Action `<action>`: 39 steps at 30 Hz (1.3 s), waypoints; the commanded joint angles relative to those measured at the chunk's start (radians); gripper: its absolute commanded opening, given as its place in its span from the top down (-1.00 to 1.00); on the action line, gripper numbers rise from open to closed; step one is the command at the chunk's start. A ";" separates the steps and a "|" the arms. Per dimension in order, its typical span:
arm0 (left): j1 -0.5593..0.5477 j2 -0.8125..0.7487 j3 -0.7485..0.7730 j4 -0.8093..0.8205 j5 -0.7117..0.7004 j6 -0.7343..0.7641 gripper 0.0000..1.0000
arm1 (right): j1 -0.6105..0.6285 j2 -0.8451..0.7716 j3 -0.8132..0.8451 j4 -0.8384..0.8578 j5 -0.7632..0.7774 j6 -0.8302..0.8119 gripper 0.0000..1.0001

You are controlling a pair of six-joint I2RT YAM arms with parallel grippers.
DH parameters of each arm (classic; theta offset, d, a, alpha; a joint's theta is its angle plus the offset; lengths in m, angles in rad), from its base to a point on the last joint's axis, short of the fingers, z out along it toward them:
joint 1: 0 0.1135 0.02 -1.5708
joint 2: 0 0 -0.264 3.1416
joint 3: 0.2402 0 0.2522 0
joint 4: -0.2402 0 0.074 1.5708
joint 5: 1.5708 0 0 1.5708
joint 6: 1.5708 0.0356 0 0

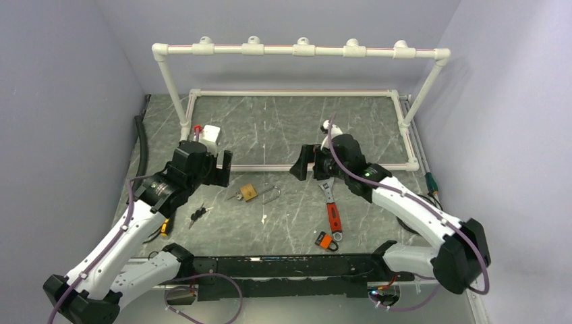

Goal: Unlock with the key

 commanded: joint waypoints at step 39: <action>0.007 -0.043 -0.007 0.063 0.065 0.003 -0.94 | 0.403 -0.144 -0.335 -0.498 0.448 1.127 -0.59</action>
